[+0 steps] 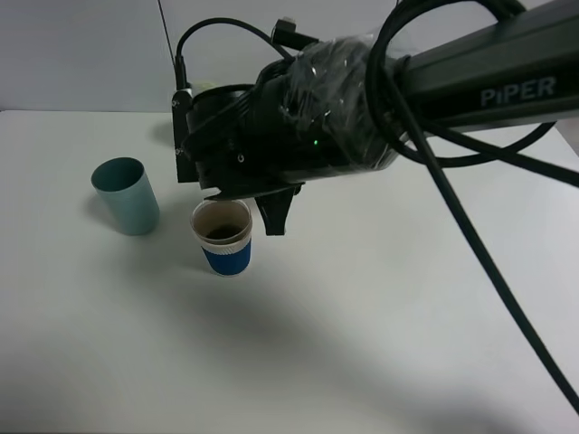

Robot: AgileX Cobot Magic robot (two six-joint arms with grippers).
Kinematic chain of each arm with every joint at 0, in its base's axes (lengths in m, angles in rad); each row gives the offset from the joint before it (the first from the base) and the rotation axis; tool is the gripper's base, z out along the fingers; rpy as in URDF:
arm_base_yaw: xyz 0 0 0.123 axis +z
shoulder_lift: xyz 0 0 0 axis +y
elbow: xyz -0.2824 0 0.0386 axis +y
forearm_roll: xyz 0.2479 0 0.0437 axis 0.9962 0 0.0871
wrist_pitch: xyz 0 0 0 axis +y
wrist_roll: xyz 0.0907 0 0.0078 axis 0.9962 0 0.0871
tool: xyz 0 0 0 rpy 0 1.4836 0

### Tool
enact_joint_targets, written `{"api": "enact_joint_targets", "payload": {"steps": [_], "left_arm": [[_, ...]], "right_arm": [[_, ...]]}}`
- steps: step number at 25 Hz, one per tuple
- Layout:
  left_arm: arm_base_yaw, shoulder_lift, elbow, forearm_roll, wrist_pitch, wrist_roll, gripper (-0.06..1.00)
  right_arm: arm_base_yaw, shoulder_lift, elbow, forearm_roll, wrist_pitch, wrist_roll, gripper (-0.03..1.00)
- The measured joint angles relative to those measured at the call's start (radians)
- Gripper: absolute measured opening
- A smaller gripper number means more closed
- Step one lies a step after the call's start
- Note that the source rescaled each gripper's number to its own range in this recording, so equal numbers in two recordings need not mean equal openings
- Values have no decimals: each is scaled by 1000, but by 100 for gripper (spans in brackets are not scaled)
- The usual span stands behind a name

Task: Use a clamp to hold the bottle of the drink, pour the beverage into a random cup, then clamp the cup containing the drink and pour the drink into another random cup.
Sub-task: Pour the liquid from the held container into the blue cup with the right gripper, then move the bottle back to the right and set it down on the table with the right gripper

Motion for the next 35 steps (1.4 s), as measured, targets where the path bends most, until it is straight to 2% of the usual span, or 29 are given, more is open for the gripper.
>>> {"api": "enact_joint_targets", "payload": {"steps": [8, 12, 22, 27, 30, 35], "left_arm": [[0, 0, 0, 0, 0, 0, 66], [0, 0, 0, 0, 0, 0, 66], [0, 0, 0, 0, 0, 0, 66], [0, 0, 0, 0, 0, 0, 66], [0, 0, 0, 0, 0, 0, 66], [0, 0, 0, 0, 0, 0, 66]], "right_arm": [[-53, -27, 0, 90, -61, 192, 0], [-81, -27, 0, 142, -129, 261, 0], [-163, -27, 3, 240, -298, 286, 0], [-208, -27, 6, 336, -399, 286, 0], [-234, -27, 34, 375, -474, 286, 0], [-272, -27, 119, 401, -540, 283, 0]]}}
